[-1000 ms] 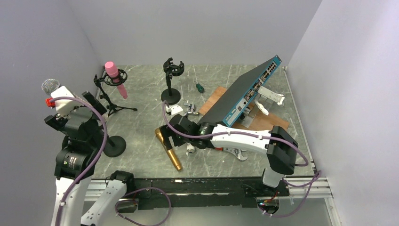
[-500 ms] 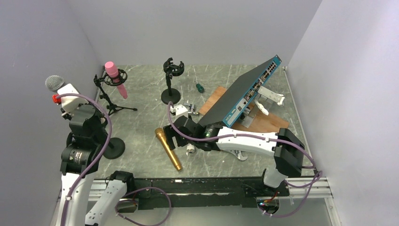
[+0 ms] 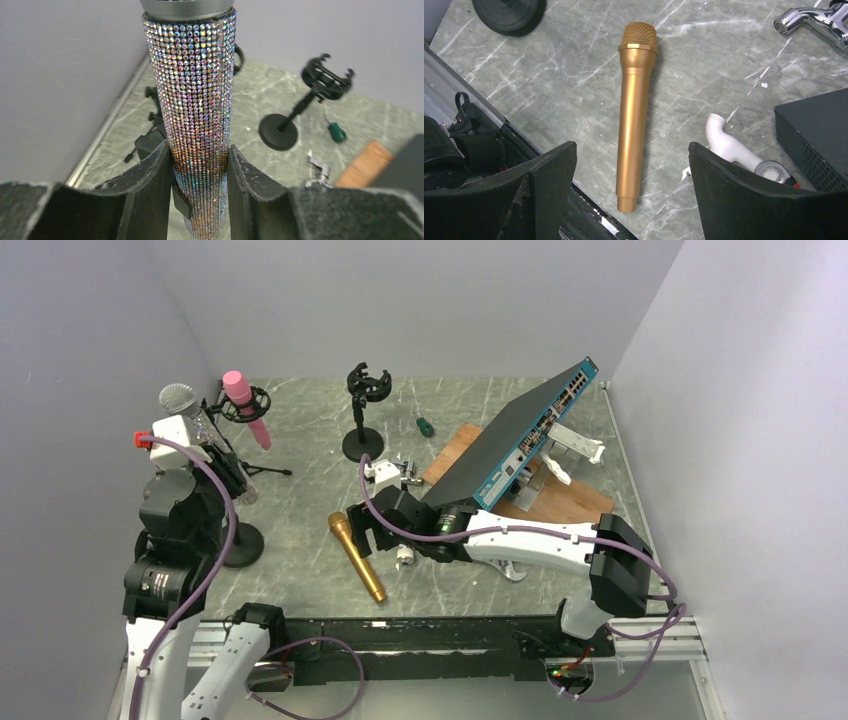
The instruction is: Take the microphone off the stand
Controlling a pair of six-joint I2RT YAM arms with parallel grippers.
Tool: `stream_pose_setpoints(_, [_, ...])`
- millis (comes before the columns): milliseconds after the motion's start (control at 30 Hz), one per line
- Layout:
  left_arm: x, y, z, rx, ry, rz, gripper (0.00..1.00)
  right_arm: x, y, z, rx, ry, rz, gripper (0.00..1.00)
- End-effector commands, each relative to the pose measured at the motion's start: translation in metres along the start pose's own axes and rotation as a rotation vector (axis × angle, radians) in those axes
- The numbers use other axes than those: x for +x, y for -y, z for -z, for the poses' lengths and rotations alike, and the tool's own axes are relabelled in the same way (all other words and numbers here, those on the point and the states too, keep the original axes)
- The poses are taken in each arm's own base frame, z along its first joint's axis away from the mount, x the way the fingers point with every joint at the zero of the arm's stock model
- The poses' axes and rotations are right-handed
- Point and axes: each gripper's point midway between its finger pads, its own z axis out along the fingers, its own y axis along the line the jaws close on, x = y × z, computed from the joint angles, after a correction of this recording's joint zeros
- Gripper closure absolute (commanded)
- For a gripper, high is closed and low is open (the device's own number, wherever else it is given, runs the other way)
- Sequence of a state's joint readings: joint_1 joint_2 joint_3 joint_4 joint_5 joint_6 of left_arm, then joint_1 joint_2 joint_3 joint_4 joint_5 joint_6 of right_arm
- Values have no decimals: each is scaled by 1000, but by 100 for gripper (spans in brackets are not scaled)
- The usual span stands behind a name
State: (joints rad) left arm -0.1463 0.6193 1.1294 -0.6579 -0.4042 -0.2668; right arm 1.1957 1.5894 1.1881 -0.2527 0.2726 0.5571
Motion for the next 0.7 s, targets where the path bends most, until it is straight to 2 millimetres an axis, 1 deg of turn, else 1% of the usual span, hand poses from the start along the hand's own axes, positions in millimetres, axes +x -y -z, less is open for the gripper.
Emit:
stream_pose_setpoints(0, [-12, 44, 15, 247, 17, 88, 100, -22, -10, 10, -22, 79, -6, 16])
stream_pose_setpoints(133, [-8, 57, 16, 314, 5, 113, 100, -23, -11, 11, -25, 83, -6, 16])
stream_pose_setpoints(300, [-26, 65, 27, 366, 52, 169, 100, -21, -11, 9, -16, 78, -3, 16])
stream_pose_setpoints(367, [-26, 70, 28, 392, 33, 183, 100, -22, -12, 9, -17, 79, -2, 15])
stream_pose_setpoints(533, [-13, 83, 28, 457, -15, 200, 100, -23, -15, 10, -21, 84, 2, 15])
stream_pose_setpoints(667, [-11, 92, 35, 516, -23, 238, 100, -26, -16, 15, -23, 102, 2, 15])
